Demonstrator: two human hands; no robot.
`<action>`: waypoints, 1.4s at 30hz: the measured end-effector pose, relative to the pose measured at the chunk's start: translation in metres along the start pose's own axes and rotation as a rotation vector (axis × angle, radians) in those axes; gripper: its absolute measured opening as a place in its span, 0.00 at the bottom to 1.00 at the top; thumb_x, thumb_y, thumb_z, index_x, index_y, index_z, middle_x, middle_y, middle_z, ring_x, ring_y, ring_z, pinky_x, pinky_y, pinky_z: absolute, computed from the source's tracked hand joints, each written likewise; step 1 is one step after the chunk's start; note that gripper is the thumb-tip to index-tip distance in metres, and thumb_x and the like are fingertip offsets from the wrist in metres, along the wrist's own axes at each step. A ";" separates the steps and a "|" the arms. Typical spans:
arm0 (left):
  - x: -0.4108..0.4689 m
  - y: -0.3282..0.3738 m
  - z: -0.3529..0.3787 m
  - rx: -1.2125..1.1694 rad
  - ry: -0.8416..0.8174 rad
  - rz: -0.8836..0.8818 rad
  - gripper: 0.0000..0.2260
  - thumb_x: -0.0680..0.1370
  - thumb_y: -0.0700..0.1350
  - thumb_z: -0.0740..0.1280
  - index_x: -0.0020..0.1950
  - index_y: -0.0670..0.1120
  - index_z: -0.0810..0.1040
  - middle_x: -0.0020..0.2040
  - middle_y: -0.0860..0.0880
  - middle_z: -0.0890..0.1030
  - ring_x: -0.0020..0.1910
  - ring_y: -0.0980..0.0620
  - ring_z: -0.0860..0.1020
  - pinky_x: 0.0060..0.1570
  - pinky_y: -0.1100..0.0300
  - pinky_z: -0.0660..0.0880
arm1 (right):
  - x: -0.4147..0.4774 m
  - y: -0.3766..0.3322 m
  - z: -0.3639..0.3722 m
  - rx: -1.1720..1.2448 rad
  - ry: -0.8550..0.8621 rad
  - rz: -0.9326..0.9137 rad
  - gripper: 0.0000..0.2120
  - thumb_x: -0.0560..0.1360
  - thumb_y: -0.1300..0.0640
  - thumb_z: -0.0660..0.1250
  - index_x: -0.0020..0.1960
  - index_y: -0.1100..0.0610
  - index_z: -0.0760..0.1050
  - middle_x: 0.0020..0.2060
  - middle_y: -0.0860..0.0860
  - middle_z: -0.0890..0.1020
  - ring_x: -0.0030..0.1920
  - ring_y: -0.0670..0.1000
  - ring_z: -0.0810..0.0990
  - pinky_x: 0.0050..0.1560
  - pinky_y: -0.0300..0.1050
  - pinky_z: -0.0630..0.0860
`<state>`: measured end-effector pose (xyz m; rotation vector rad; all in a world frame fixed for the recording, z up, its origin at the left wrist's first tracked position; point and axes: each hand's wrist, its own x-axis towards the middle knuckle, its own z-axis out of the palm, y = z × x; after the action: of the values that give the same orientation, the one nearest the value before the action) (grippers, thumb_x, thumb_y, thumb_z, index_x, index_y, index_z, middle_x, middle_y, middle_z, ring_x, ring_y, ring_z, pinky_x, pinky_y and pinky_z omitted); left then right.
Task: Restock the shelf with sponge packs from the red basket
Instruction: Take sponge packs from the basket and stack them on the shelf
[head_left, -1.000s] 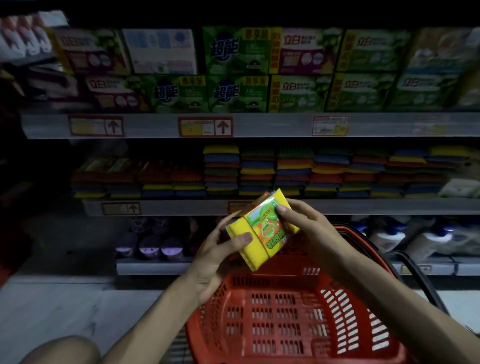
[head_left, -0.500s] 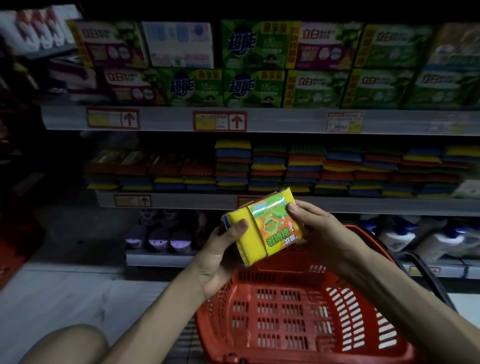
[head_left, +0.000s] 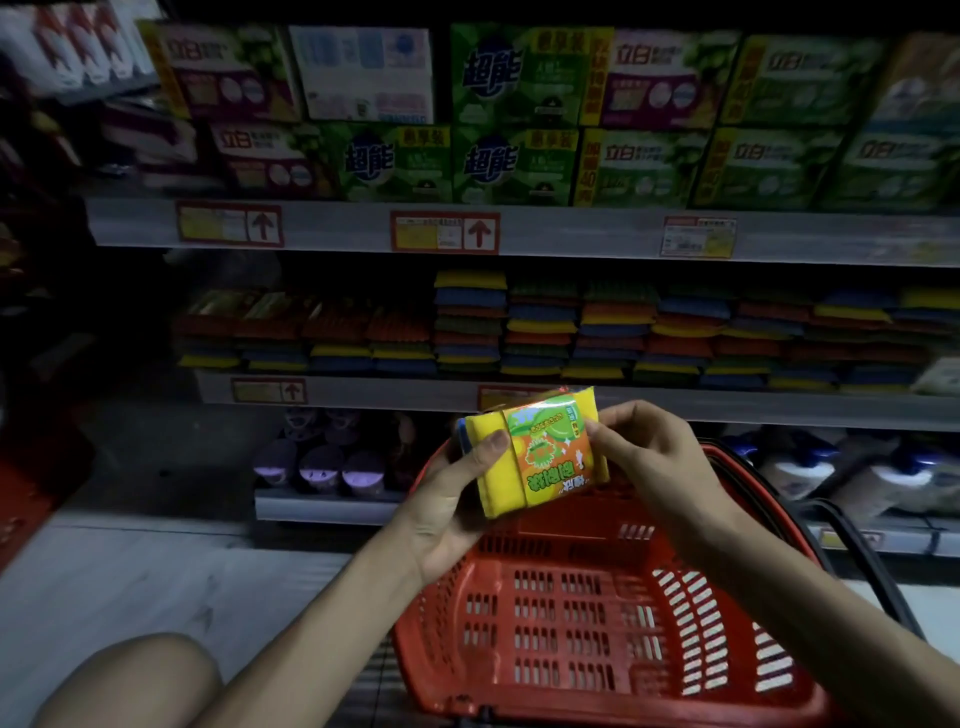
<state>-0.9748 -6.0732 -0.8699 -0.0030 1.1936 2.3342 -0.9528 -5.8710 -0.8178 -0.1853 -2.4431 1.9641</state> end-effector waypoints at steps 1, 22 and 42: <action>0.000 -0.002 0.002 0.006 0.010 -0.006 0.44 0.61 0.55 0.85 0.73 0.43 0.74 0.68 0.38 0.79 0.68 0.38 0.78 0.65 0.45 0.77 | 0.000 0.002 0.001 -0.012 0.027 -0.005 0.08 0.80 0.56 0.68 0.51 0.61 0.76 0.43 0.56 0.86 0.46 0.55 0.87 0.51 0.57 0.83; -0.017 0.013 -0.028 0.072 0.228 0.179 0.31 0.72 0.44 0.78 0.73 0.48 0.72 0.62 0.41 0.84 0.60 0.41 0.83 0.49 0.48 0.83 | 0.011 0.015 0.052 0.155 0.074 0.003 0.16 0.78 0.49 0.71 0.50 0.63 0.78 0.44 0.63 0.82 0.41 0.56 0.78 0.47 0.52 0.77; -0.023 0.088 -0.093 0.287 0.641 0.496 0.10 0.76 0.51 0.74 0.56 0.51 0.80 0.47 0.52 0.87 0.54 0.47 0.84 0.47 0.55 0.76 | 0.061 -0.022 0.147 0.348 0.108 -0.017 0.11 0.76 0.51 0.74 0.57 0.49 0.81 0.52 0.48 0.87 0.55 0.52 0.85 0.50 0.48 0.80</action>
<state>-1.0145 -6.1966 -0.8551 -0.4291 2.0291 2.6460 -1.0265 -6.0133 -0.8327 -0.2573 -1.9921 2.2620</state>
